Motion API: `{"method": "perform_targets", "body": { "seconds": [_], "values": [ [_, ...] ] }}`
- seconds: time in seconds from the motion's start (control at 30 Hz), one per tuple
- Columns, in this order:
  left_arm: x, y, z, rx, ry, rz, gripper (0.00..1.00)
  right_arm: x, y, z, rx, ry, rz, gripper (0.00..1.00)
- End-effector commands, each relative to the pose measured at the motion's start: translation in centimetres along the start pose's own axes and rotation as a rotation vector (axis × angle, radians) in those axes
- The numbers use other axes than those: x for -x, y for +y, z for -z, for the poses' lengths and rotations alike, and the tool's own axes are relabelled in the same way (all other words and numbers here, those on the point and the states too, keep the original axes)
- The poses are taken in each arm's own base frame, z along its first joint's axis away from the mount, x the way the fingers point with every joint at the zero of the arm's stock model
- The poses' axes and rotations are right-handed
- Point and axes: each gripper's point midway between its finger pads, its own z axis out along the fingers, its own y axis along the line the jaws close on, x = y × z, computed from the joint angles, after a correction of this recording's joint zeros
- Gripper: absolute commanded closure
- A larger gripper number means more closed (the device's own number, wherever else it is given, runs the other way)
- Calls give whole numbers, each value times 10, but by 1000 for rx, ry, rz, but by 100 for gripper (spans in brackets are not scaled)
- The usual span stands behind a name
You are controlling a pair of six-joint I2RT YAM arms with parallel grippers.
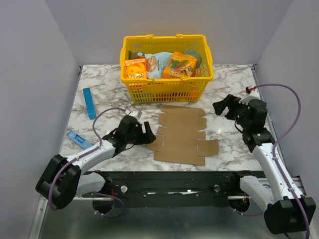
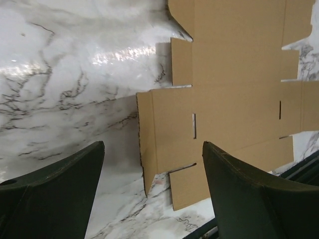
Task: Fold the paper box
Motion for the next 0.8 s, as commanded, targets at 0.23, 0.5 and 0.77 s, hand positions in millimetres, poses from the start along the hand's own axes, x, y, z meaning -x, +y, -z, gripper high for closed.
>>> {"method": "perform_targets", "body": {
  "seconds": [0.23, 0.5, 0.77],
  "values": [
    [-26, -15, -20, -52, 117, -26, 48, -17, 14, -3, 53, 82, 50, 7],
    [-4, -51, -1, -216, 84, -235, 87, -17, 34, -1, 138, 99, 122, 8],
    [35, -102, 74, -384, 69, -612, 100, -16, 131, 19, 564, 155, 302, 6]
  ]
}}
